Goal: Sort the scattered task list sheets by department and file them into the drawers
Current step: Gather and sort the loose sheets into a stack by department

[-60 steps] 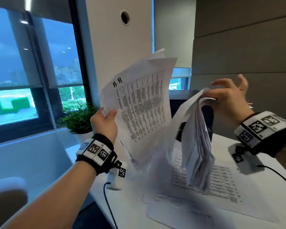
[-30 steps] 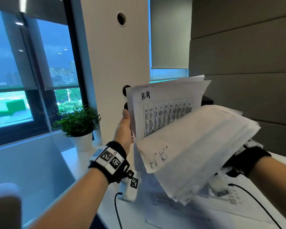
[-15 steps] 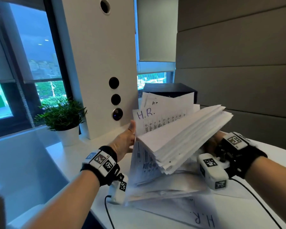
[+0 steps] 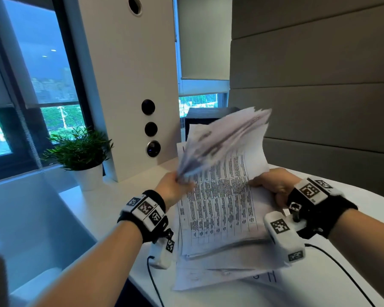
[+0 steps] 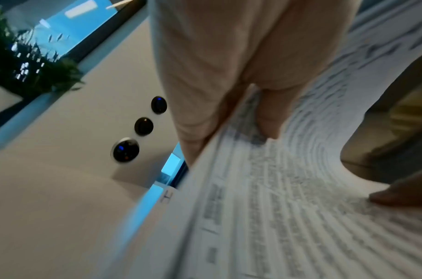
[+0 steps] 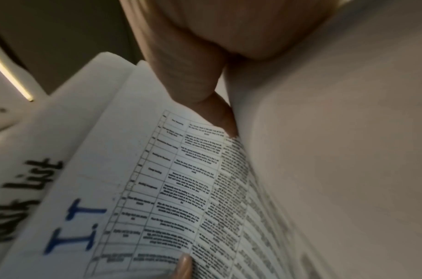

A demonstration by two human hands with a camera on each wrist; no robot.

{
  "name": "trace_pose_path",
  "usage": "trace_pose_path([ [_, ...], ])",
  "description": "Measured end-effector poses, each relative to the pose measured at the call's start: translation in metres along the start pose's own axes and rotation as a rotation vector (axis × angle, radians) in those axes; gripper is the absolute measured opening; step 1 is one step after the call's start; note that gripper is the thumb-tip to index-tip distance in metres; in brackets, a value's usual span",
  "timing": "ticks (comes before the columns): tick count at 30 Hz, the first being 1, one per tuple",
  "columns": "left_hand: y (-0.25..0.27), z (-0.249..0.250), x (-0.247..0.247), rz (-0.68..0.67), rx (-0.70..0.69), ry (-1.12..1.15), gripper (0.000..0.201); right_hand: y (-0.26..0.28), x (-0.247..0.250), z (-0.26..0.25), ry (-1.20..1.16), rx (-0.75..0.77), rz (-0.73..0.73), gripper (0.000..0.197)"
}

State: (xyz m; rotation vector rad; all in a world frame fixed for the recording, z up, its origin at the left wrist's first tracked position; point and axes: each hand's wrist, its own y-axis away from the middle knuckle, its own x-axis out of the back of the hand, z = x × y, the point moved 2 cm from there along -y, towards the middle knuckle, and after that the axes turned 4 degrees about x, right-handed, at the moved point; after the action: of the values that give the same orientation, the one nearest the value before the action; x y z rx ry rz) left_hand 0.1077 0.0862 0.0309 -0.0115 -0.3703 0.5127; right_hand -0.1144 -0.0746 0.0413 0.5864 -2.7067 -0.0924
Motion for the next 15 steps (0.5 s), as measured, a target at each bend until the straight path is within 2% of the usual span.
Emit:
trace_pose_path([
  [3,-0.002,0.003,0.003,0.118,0.116,0.246,0.042,0.007,-0.001,0.0,-0.084,0.025,0.002,0.05],
  [5,-0.004,0.006,0.009,0.099,0.121,0.295,0.04,0.012,0.004,0.003,-0.113,0.006,-0.043,0.066],
  [6,-0.004,0.007,0.01,0.089,0.107,0.301,0.037,0.01,0.007,0.007,-0.126,0.01,-0.097,0.076],
  [7,-0.003,0.008,0.011,0.081,0.088,0.317,0.035,0.019,0.008,0.004,-0.152,0.036,-0.158,0.079],
  [12,-0.001,0.017,-0.004,0.036,0.05,0.444,0.043,0.035,0.016,-0.009,-0.261,0.246,-0.26,0.036],
  [13,-0.001,0.016,-0.007,0.024,0.046,0.482,0.044,0.036,0.017,-0.01,-0.274,0.293,-0.266,0.034],
  [15,-0.002,0.019,-0.009,-0.002,0.053,0.546,0.039,0.036,0.023,-0.009,-0.342,0.292,-0.265,0.04],
])
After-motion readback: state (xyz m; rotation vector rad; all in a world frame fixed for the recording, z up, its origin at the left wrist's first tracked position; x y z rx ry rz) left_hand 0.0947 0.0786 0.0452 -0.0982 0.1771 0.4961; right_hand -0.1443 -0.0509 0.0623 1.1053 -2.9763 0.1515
